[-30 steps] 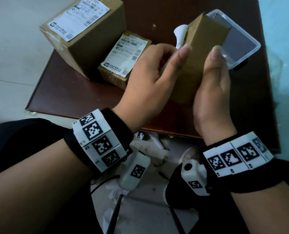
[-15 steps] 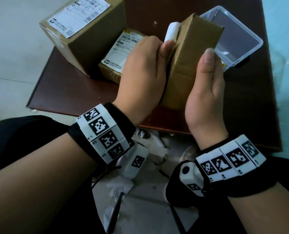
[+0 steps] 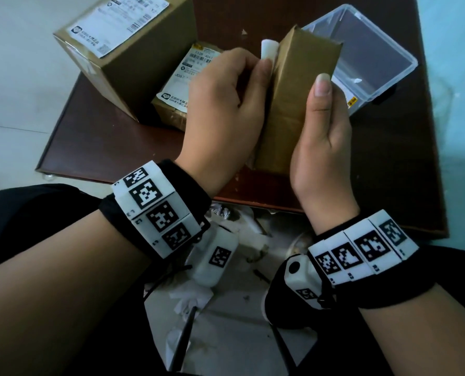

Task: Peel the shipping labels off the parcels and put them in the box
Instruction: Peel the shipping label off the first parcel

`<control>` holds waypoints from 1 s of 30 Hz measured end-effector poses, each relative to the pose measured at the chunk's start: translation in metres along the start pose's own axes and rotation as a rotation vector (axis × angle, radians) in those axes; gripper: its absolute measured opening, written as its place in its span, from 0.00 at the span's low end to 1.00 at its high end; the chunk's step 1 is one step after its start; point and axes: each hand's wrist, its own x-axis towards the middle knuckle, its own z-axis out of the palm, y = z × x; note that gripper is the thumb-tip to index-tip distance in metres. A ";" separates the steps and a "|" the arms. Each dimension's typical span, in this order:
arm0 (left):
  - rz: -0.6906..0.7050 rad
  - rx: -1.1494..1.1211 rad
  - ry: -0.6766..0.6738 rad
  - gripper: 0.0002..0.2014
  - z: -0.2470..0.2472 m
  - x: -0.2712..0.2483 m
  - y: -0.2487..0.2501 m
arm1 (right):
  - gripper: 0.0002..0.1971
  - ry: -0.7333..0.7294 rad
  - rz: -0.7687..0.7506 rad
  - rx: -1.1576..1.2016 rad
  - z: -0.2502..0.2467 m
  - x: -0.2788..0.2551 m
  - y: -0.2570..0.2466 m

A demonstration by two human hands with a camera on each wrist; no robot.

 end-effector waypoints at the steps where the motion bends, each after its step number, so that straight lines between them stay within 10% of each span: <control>1: -0.042 -0.023 0.005 0.11 0.001 0.000 0.000 | 0.22 -0.001 -0.006 -0.019 0.000 0.001 0.002; 30: -0.331 0.005 -0.123 0.19 -0.007 0.007 -0.005 | 0.14 -0.028 -0.002 -0.081 -0.002 0.002 0.006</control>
